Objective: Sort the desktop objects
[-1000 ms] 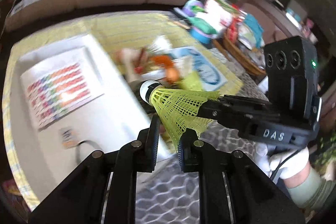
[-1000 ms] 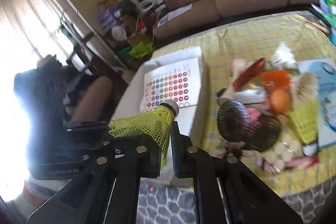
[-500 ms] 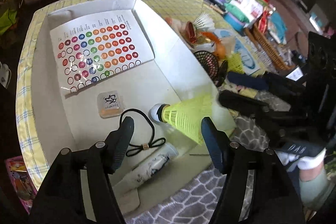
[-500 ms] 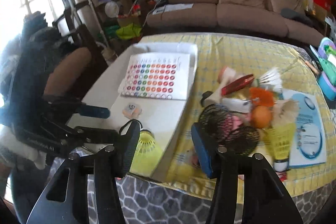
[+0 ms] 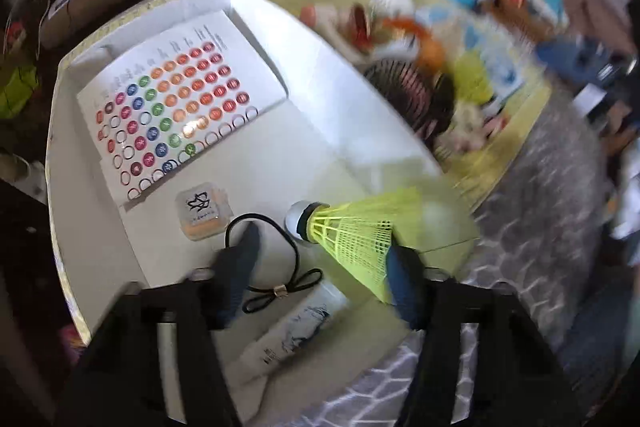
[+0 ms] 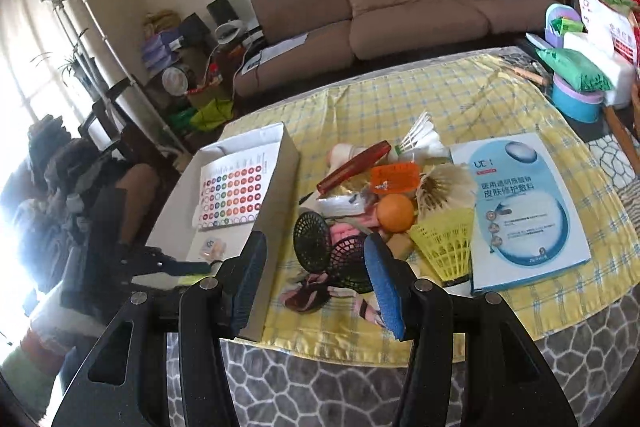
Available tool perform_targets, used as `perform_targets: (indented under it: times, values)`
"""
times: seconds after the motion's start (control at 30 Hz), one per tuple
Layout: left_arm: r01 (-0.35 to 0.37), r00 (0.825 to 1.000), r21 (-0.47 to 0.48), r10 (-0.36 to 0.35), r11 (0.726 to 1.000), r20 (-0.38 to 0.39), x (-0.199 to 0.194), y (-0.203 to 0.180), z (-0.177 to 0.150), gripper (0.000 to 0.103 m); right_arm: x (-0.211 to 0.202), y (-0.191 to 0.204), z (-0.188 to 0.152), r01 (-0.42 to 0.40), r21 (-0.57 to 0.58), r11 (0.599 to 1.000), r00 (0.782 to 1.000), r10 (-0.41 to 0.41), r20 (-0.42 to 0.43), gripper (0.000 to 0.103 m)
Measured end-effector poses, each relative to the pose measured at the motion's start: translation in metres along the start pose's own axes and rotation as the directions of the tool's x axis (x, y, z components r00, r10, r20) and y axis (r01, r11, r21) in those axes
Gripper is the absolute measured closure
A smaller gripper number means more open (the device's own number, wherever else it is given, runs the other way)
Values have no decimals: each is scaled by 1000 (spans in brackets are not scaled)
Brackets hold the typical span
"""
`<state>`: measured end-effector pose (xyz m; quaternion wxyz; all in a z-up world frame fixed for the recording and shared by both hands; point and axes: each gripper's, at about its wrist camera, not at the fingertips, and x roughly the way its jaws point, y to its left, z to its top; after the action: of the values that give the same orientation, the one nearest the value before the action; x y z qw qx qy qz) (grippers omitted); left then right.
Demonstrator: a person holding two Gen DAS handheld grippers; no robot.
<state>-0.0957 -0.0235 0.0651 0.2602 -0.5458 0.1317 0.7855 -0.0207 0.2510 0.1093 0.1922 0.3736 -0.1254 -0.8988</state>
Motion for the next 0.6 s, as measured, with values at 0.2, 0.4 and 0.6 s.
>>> perform_targets:
  times: [0.2,0.4,0.6]
  values:
    - [-182,983,51,183,982,-5,20,1,4,90,6,7,-3,-2,-29,1000,1000,2,-12,49]
    - [-210,971,20,207,977,119,5,-6,13,93,10,12,-5,-3,-46,999,1000,2,-22,49]
    - [-77,996,66,74,995,42,8,-19,4,70,6,5,-3,4,-27,1000,1000,-4,-12,49]
